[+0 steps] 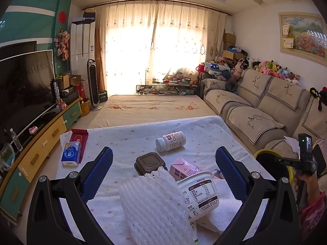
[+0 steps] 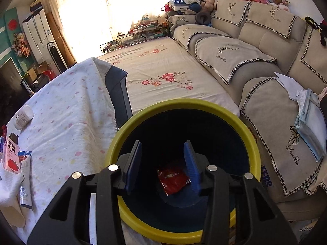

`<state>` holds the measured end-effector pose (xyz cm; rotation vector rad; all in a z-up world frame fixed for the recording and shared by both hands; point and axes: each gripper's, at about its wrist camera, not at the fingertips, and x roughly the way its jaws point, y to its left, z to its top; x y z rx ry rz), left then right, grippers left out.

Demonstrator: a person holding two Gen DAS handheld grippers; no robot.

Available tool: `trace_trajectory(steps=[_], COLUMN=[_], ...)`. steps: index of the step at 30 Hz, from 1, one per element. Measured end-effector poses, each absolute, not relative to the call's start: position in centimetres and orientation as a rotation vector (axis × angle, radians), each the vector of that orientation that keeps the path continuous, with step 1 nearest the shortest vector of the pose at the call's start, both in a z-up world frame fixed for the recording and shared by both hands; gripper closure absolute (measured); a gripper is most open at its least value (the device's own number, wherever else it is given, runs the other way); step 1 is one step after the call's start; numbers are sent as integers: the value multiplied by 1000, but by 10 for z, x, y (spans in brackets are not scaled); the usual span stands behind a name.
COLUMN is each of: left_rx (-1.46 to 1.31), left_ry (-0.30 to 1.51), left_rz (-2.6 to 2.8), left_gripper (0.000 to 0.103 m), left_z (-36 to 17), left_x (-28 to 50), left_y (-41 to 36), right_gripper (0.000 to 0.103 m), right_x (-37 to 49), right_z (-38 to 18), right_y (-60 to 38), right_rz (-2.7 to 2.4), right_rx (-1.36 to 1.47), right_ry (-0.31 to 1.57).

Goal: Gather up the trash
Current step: 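Carry the red snack bag into the yellow-rimmed bin and open the right tool, then grasp the white foam fruit net with the left tool and lift it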

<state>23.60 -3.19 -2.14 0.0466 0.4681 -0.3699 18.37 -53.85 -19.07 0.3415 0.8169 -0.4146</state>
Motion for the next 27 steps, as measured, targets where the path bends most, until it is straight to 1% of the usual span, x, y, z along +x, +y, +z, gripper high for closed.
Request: trace_trajectory(steps=[6, 13, 15, 17, 18, 20, 21, 23, 24, 26, 27], left_rx=[57, 153, 185, 193, 191, 180, 170, 149, 144, 143, 142], left_ry=[520, 618, 640, 671, 686, 708, 714, 722, 726, 726, 726], left_rz=[-404, -419, -419, -419, -418, -415, -416, -418, -419, -419, -417], left_gripper=[4, 4, 5, 14, 17, 29, 32, 47, 51, 62, 65], left_z=[-26, -49, -58, -66, -69, -75, -77, -79, -79, -80, -80], left_x=[213, 184, 182, 184, 186, 191, 194, 197, 199, 200, 200], left_y=[-27, -24, -27, -28, -28, -27, -25, -23, -23, -22, -22], right_gripper=[60, 60, 60, 60, 60, 60, 59, 59, 59, 59, 59], right_x=[183, 185, 186, 186, 186, 187, 187, 187, 187, 187, 188], right_z=[-187, -185, -184, -184, -183, -183, -183, -183, -184, -184, -184], right_y=[-533, -527, -526, -525, -524, -523, -523, -524, -523, -523, -523], right_rz=[-395, -368, -361, -357, -354, -350, -349, -347, -346, -343, -342], right_rx=[339, 331, 334, 334, 334, 332, 331, 333, 333, 333, 332], right_ry=[813, 812, 809, 808, 808, 809, 810, 811, 811, 814, 815])
